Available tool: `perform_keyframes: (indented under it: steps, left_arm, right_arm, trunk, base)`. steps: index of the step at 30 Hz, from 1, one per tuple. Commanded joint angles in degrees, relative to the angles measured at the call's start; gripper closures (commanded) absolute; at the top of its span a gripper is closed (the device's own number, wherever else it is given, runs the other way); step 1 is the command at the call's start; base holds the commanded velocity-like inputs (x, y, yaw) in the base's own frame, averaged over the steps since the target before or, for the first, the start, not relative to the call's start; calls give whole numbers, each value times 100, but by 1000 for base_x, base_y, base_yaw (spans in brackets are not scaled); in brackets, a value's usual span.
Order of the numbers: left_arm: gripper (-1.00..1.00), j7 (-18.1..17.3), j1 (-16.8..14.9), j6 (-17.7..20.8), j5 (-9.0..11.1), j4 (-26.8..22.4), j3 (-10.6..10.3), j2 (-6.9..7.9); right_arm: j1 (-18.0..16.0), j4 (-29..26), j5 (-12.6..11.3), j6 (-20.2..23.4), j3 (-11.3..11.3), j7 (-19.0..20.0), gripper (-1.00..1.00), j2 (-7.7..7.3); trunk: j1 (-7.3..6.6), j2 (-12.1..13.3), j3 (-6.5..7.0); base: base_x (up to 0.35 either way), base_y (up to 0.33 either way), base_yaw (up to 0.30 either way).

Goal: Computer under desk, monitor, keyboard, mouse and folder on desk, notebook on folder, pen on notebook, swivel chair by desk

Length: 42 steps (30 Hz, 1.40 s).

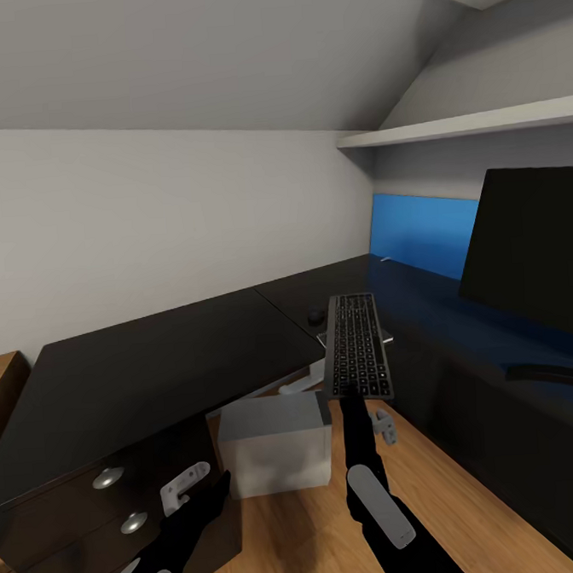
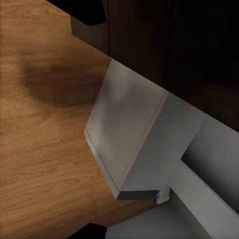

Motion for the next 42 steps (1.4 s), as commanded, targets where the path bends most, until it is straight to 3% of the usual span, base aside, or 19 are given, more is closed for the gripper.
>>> perform_keyframes:
  steps: [1, 7, 35, 40, 42]
  left_arm:
    - [-100, 51, 0, 14, 60, -11, -9, 0]
    - [-100, 51, 0, 14, 60, -11, -13, 0]
    - [-100, 62, 0, 10, 52, -11, -22, -8]
    - [-100, 76, 0, 6, 40, -11, -22, -8]
    - [-100, 77, 0, 5, 36, -11, -22, -8]
  right_arm:
    - [-3, -3, -113, -39, 8, 9, 100, 0]
    - [-3, -17, -104, -47, 19, 17, 100, 0]
    - [9, -330, -47, -70, 79, 22, 100, 0]
    - [123, -595, 164, -59, 456, 17, 100, -18]
    - [275, -951, 321, -42, 748, 13, 100, -208]
  trunk:
    - [0, -2, -5]
    - [0, -2, -5]
    - [-615, 1121, 498]
    - [-725, 1321, 588]
    - [-769, 1402, 623]
  base:
    - [0, 0, 0]
    - [0, 0, 0]
    - [0, 0, 0]
    - [0, 0, 0]
    - [0, 0, 0]
